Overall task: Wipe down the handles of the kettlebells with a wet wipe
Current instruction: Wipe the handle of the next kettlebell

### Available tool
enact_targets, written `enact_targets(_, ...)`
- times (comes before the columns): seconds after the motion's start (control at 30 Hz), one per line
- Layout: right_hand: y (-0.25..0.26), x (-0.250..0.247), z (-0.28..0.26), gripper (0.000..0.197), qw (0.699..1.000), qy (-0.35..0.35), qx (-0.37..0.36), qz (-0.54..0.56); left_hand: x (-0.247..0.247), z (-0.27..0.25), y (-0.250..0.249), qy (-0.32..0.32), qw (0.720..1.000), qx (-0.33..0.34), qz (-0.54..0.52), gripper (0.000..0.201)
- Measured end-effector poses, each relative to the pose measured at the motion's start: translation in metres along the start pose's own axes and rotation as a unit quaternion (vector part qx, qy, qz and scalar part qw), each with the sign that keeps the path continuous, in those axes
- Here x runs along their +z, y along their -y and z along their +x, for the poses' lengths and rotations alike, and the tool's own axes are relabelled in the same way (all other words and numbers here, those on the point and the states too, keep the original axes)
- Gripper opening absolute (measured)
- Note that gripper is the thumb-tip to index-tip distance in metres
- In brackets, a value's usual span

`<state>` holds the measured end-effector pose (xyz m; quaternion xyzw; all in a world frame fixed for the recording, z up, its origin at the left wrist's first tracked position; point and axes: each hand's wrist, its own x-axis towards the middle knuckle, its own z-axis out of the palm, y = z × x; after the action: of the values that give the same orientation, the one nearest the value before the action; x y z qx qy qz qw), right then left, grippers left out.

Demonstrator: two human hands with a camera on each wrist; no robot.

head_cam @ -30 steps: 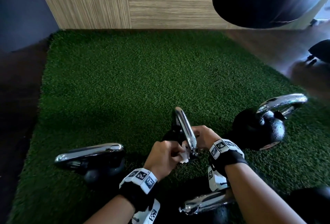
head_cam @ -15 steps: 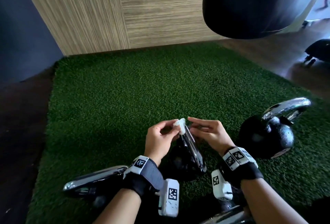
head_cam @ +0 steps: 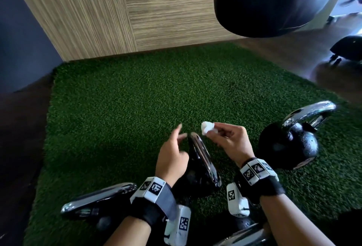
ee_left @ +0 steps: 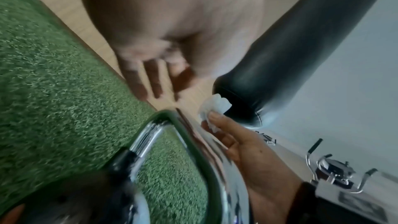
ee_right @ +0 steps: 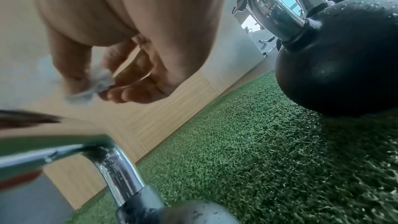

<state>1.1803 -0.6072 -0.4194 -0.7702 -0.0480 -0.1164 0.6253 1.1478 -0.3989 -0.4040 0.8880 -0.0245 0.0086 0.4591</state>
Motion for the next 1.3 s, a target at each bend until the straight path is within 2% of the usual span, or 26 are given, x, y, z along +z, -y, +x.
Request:
enact_targets(0.07,-0.002,0.0,0.001,0.03,0.995,-0.056,-0.018,-0.078,0.005,-0.01,0.016,0.1,0.986,-0.064,0.119,0.101)
enact_targets(0.1,-0.002,0.0,0.002,0.029,0.99,-0.079,-0.021,-0.111,0.012,-0.015,0.024,0.164,0.968,-0.078,0.175,0.118)
enact_targets(0.17,-0.003,0.003,0.004,0.028,0.983,-0.095,-0.011,-0.159,0.036,-0.025,0.038,0.24,0.942,-0.081,0.218,0.15)
enact_targets(0.23,-0.007,0.005,0.005,0.028,0.975,-0.088,0.019,-0.205,0.061,-0.035,0.038,0.243,0.941,-0.097,0.214,0.167)
enact_targets(0.27,-0.009,0.006,0.004,0.025,0.97,-0.077,0.034,-0.226,0.072,-0.038,0.038,0.213,0.949,-0.092,0.215,0.169)
enact_targets(0.33,-0.014,0.005,0.002,0.017,0.966,-0.056,0.064,-0.246,0.088,-0.04,0.037,0.129,0.954,-0.015,0.272,0.155)
enact_targets(0.37,-0.016,0.005,0.0,0.014,0.962,-0.052,0.076,-0.256,0.091,-0.04,0.033,0.111,0.948,0.018,0.299,0.139)
enact_targets(0.43,-0.02,0.004,-0.004,0.014,0.955,-0.041,0.098,-0.276,0.091,-0.041,0.032,0.116,0.942,0.046,0.311,0.111)
enact_targets(0.53,-0.02,0.003,-0.005,0.018,0.946,-0.006,0.149,-0.286,0.081,-0.04,0.034,0.162,0.942,0.082,0.283,0.109)
enact_targets(0.63,-0.017,0.003,-0.002,0.015,0.94,0.016,0.171,-0.296,0.066,-0.028,0.052,0.149,0.949,0.122,0.249,0.106)
enact_targets(0.7,-0.015,0.004,0.002,0.015,0.938,0.028,0.176,-0.297,0.058,-0.023,0.064,0.195,0.959,0.083,0.19,0.109)
enact_targets(0.73,-0.013,0.005,0.004,0.015,0.937,0.043,0.177,-0.298,0.055,-0.021,0.066,0.199,0.96,0.082,0.181,0.111)
enact_targets(0.83,-0.011,0.011,0.012,0.014,0.933,0.087,0.188,-0.295,0.059,-0.021,0.066,0.188,0.956,0.136,0.18,0.114)
enact_targets(0.93,-0.015,0.013,0.014,0.011,0.936,0.098,0.209,-0.266,0.059,-0.02,0.067,0.192,0.961,0.105,0.172,0.117)
enact_targets(0.97,-0.017,0.014,0.013,0.008,0.935,0.106,0.22,-0.256,0.06,-0.019,0.069,0.199,0.958,0.102,0.179,0.118)
enact_targets(1.07,-0.023,0.018,0.01,0.009,0.936,0.118,0.241,-0.226,0.063,-0.017,0.074,0.214,0.934,0.151,0.242,0.117)
enact_targets(1.17,-0.024,0.019,0.015,0.006,0.941,0.124,0.262,-0.173,0.064,-0.015,0.075,0.207,0.923,0.169,0.277,0.113)
enact_targets(1.23,-0.025,0.019,0.019,0.007,0.952,0.106,0.249,-0.144,0.066,-0.014,0.079,0.205,0.917,0.17,0.296,0.103)
enact_targets(1.3,-0.027,0.02,0.019,0.002,0.964,0.075,0.235,-0.094,0.068,-0.015,0.079,0.197,0.91,0.182,0.318,0.086)
